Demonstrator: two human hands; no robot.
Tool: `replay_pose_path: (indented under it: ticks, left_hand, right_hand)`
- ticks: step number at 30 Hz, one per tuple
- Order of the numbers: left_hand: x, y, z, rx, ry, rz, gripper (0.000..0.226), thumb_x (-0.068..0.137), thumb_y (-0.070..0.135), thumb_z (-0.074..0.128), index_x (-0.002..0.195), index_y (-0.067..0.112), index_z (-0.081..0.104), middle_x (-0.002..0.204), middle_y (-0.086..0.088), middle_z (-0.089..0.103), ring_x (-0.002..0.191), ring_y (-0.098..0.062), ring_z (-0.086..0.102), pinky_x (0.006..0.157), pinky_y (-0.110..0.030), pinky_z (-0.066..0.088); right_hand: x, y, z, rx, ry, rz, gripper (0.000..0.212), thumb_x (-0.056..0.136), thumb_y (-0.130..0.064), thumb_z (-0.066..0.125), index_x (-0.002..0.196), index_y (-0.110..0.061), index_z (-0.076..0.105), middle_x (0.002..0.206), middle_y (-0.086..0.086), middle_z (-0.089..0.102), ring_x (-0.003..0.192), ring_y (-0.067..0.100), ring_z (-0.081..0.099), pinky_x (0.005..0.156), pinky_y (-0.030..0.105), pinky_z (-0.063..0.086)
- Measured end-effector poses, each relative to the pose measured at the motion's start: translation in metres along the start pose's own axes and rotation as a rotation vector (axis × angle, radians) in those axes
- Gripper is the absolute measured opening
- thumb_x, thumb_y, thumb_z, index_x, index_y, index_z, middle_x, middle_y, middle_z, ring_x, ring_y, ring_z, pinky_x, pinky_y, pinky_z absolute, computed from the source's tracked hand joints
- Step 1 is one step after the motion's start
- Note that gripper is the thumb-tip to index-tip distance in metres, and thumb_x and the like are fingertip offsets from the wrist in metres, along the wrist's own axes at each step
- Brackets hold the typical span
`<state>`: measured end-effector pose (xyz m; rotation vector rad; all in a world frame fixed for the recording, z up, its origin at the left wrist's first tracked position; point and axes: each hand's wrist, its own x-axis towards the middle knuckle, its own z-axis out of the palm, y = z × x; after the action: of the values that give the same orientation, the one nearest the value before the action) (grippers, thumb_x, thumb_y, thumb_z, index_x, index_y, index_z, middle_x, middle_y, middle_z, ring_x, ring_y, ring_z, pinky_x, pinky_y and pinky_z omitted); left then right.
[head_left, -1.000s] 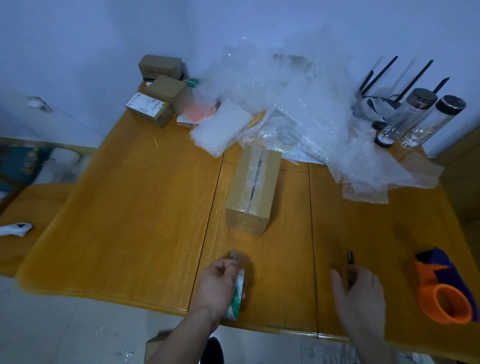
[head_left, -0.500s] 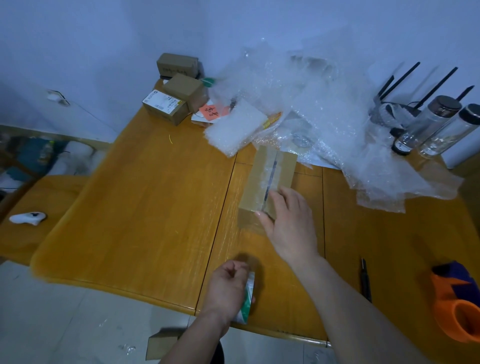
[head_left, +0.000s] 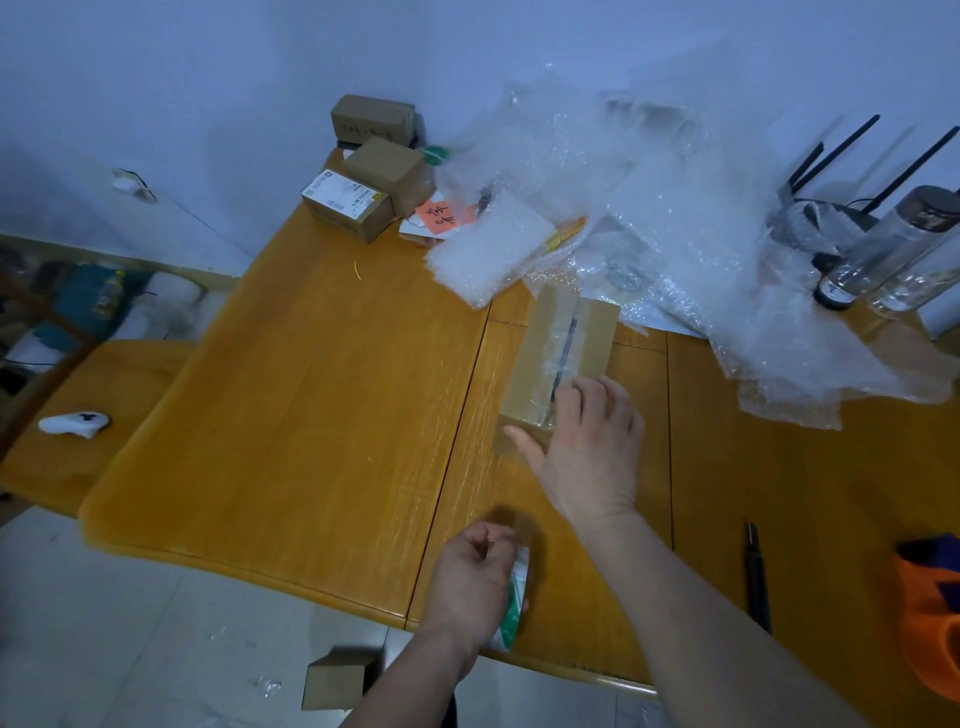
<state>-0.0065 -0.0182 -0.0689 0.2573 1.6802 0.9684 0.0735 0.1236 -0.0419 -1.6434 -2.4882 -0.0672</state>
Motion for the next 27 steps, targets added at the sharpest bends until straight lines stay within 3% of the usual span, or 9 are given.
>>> replay_pose_path:
  ticks: [5, 11, 17, 23, 27]
  left_hand:
    - [0.002, -0.002, -0.002, 0.007, -0.016, 0.011, 0.021, 0.096, 0.038, 0.061, 0.082, 0.030, 0.075, 0.081, -0.009, 0.078, 0.075, -0.030, 0.069, 0.084, -0.064, 0.058]
    - [0.001, -0.002, -0.004, 0.005, -0.014, 0.007, 0.023, 0.098, 0.037, 0.062, 0.081, 0.029, 0.075, 0.081, -0.009, 0.078, 0.072, -0.028, 0.069, 0.083, -0.061, 0.060]
    - [0.002, -0.005, -0.003, -0.032, -0.023, 0.015, 0.020, 0.100, 0.029, 0.062, 0.087, 0.020, 0.074, 0.077, -0.010, 0.076, 0.063, -0.024, 0.068, 0.063, -0.038, 0.058]
    - [-0.006, -0.001, -0.006, -0.065, -0.022, 0.006, 0.019, 0.100, 0.031, 0.063, 0.097, 0.015, 0.073, 0.085, -0.014, 0.073, 0.060, -0.023, 0.068, 0.060, -0.034, 0.059]
    - [-0.033, 0.020, -0.007, -0.136, -0.066, 0.100, 0.019, 0.101, 0.027, 0.062, 0.097, 0.013, 0.074, 0.090, -0.021, 0.071, 0.063, -0.025, 0.065, 0.054, -0.029, 0.056]
  right_hand:
    - [0.003, 0.009, 0.006, -0.040, -0.029, -0.111, 0.070, 0.084, -0.067, 0.061, 0.119, -0.007, 0.057, 0.126, 0.018, 0.059, 0.126, 0.042, 0.049, 0.096, 0.052, 0.052]
    - [0.003, 0.030, 0.009, -0.059, -0.085, -0.244, 0.085, 0.074, -0.058, 0.078, 0.134, -0.004, 0.052, 0.133, 0.019, 0.056, 0.128, 0.042, 0.048, 0.103, 0.054, 0.050]
    - [0.006, 0.054, 0.011, -0.021, 0.117, -0.363, 0.061, 0.087, -0.052, 0.062, 0.126, -0.005, 0.063, 0.125, 0.016, 0.063, 0.117, 0.038, 0.053, 0.097, 0.046, 0.053]
    - [0.005, 0.046, 0.003, -0.014, -0.096, -0.329, 0.087, 0.072, -0.045, 0.084, 0.142, -0.007, 0.050, 0.142, 0.015, 0.054, 0.132, 0.039, 0.046, 0.104, 0.050, 0.049]
    - [0.002, 0.044, -0.035, 0.098, -0.168, -0.271, 0.079, 0.084, -0.056, 0.068, 0.148, -0.016, 0.042, 0.150, 0.006, 0.047, 0.140, 0.028, 0.040, 0.116, 0.047, 0.039]
